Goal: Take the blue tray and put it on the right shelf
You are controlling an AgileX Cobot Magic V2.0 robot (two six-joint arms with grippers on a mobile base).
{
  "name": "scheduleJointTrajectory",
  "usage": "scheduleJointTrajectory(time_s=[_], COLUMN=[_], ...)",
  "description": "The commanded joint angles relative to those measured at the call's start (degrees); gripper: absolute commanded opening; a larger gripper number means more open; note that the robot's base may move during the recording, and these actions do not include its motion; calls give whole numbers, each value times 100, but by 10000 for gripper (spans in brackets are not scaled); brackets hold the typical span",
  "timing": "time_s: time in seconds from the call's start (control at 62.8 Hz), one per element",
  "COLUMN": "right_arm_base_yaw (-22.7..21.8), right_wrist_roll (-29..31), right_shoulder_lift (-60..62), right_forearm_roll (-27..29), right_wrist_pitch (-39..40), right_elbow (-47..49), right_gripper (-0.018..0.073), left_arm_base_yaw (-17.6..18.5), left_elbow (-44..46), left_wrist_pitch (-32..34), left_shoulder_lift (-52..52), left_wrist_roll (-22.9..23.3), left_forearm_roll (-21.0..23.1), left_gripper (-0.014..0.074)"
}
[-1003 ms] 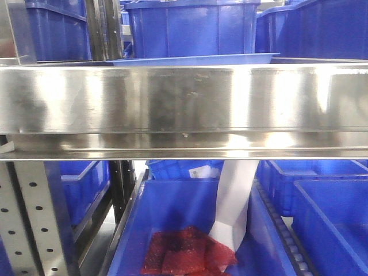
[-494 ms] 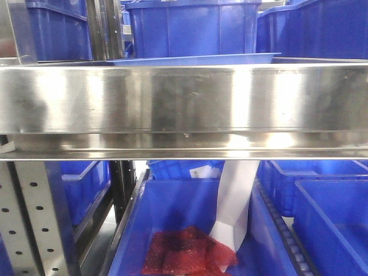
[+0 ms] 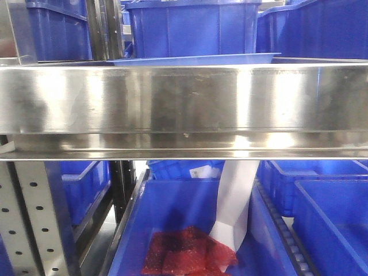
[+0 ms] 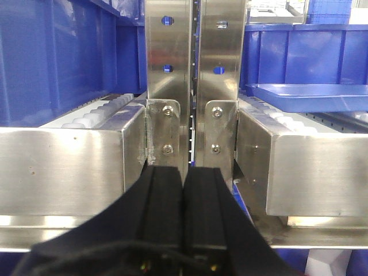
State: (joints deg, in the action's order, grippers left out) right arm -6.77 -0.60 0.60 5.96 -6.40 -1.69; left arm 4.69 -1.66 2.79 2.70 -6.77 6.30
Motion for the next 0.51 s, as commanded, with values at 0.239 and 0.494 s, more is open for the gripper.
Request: scheduleJointTrajectory(time_s=[0.239, 0.494], right_arm_base_yaw=[-33, -33], right_wrist_roll=[60, 60], right_shoulder_lift=[112, 112], right_forearm_roll=[3, 3], right_wrist_pitch=[552, 552], right_elbow=[135, 135], right_gripper=[55, 55], left_arm_base_yaw=[-4, -4], left_elbow=[-168, -168], left_wrist_pitch=[483, 483], left_shoulder_lift=[52, 52], left_wrist_roll=[-2, -2], left_forearm_roll=[38, 38], left_gripper=[-48, -48])
